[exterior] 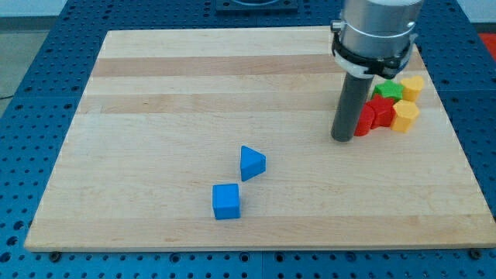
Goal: Move the blue cube towards the left of the green circle
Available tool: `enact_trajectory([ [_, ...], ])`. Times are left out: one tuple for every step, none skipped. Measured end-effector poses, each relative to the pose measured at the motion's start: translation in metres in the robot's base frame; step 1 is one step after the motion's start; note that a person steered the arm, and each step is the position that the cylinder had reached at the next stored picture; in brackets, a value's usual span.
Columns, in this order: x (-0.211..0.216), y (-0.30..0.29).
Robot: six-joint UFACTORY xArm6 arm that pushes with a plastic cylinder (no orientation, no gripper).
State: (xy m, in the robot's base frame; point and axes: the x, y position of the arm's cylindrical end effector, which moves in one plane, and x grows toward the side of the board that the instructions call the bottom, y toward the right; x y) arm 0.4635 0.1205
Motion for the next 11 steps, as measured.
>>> enact_trajectory([
  [0.050, -0.009],
  [0.128, -0.029],
  [0.154, -0.096],
  [0.134, -0.149],
  [0.114, -0.193],
  [0.106, -0.228],
  [0.090, -0.226],
  [0.082, -0.179],
  [0.076, -0.116],
  [0.060, -0.066],
  [0.012, -0.059],
])
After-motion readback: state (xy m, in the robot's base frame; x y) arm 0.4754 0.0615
